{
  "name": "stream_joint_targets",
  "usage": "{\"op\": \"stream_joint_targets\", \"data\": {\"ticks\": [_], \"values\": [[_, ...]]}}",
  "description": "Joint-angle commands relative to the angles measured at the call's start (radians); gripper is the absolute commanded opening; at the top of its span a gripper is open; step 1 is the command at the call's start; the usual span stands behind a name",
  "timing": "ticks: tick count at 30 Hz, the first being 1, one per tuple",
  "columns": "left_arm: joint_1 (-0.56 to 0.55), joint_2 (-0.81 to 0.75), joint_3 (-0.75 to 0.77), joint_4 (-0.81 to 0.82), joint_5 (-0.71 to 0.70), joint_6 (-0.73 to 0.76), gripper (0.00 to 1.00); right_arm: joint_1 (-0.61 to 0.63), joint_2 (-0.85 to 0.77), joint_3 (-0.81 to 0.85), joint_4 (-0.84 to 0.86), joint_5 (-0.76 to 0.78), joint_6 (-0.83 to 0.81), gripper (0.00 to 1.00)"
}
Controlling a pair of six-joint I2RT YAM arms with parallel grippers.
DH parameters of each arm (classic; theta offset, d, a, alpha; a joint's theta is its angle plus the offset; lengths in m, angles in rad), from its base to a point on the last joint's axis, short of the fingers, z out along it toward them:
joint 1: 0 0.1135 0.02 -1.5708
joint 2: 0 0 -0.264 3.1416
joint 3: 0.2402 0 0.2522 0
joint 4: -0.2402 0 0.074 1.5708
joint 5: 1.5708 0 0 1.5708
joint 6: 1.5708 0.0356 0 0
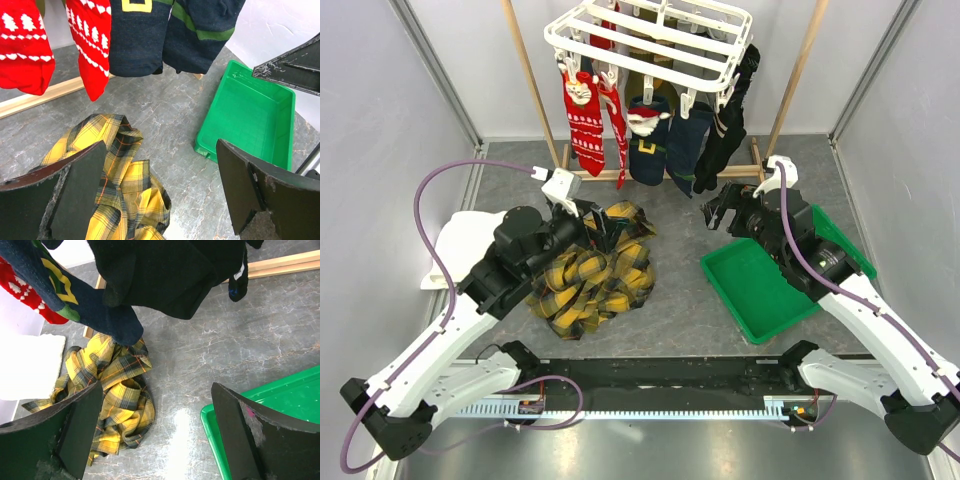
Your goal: Remove the socks clipped to the hanger
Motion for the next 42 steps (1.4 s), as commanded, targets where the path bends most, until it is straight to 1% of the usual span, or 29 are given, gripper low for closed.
{"op": "stream_joint_targets", "data": {"ticks": [1, 2, 12, 16, 19, 20, 21, 22, 23, 24, 25, 26, 27, 30, 31, 34, 35, 36, 38, 39, 41, 42], "values": [[-0.001, 0.007, 0.004, 0.027, 0.013, 0.029, 0.98, 0.003, -0.029, 0.034, 0.013, 0.039, 0.004, 0.98], [-0.001, 0.007, 0.004, 0.027, 0.034, 0.029, 0.98, 0.002, -0.032, 0.035, 0.015, 0.042, 0.002, 0.98], [-0.001, 0.011, 0.004, 0.026, 0.05, 0.037, 0.97, 0.003, -0.064, 0.046, 0.032, 0.031, -0.053, 0.98], [-0.001, 0.017, 0.009, 0.027, 0.062, 0.038, 0.96, 0.003, -0.073, 0.043, 0.085, 0.159, -0.044, 0.97], [-0.001, 0.025, 0.013, 0.038, 0.079, 0.0, 0.96, 0.003, -0.06, 0.045, 0.176, 0.19, -0.1, 0.93], [-0.001, 0.039, 0.016, 0.042, 0.094, -0.011, 0.96, 0.002, -0.05, 0.049, 0.211, 0.241, -0.11, 0.9], [-0.001, 0.049, 0.041, 0.045, 0.109, -0.038, 0.96, 0.003, -0.031, 0.057, 0.229, 0.255, -0.14, 0.84], [-0.001, 0.065, 0.065, 0.047, 0.146, -0.058, 0.96, 0.003, -0.02, 0.061, 0.251, 0.257, -0.162, 0.81], [-0.001, 0.092, 0.091, 0.05, 0.171, -0.075, 0.96, 0.003, -0.007, 0.067, 0.297, 0.231, -0.18, 0.79], [-0.001, 0.109, 0.149, 0.055, 0.197, -0.097, 0.95, 0.003, 0.014, 0.074, 0.318, 0.208, -0.218, 0.74], [-0.001, 0.123, 0.177, 0.071, 0.233, -0.104, 0.95, 0.003, 0.026, 0.081, 0.341, 0.176, -0.232, 0.72], [-0.001, 0.16, 0.223, 0.084, 0.24, -0.111, 0.94, 0.003, 0.054, 0.097, 0.376, 0.127, -0.244, 0.7], [-0.001, 0.177, 0.243, 0.094, 0.24, -0.114, 0.94, 0.003, 0.069, 0.106, 0.39, 0.111, -0.261, 0.68], [-0.001, 0.252, 0.305, 0.105, 0.237, -0.091, 0.93, 0.002, 0.135, 0.147, 0.407, 0.076, -0.275, 0.68], [-0.001, 0.267, 0.312, 0.104, 0.255, -0.085, 0.93, 0.002, 0.151, 0.152, 0.414, 0.071, -0.283, 0.68], [-0.001, 0.28, 0.283, 0.111, 0.309, -0.071, 0.92, 0.003, 0.201, 0.157, 0.466, 0.08, -0.312, 0.68], [-0.001, 0.275, 0.238, 0.136, 0.316, -0.068, 0.92, 0.002, 0.226, 0.163, 0.486, 0.083, -0.321, 0.67], [-0.001, 0.261, 0.213, 0.15, 0.321, -0.057, 0.92, 0.003, 0.239, 0.167, 0.49, 0.086, -0.329, 0.62], [-0.001, 0.248, 0.175, 0.164, 0.327, -0.048, 0.92, 0.003, 0.273, 0.184, 0.49, 0.12, -0.337, 0.55], [-0.002, 0.24, 0.176, 0.161, 0.339, -0.036, 0.92, 0.003, 0.279, 0.186, 0.486, 0.131, -0.338, 0.45], [-0.007, 0.206, 0.167, 0.167, 0.35, -0.031, 0.92, 0.002, 0.28, 0.19, 0.475, 0.117, -0.341, 0.34], [-0.005, 0.195, 0.162, 0.173, 0.349, -0.031, 0.92, 0.003, 0.276, 0.187, 0.472, 0.108, -0.34, 0.27]]}}
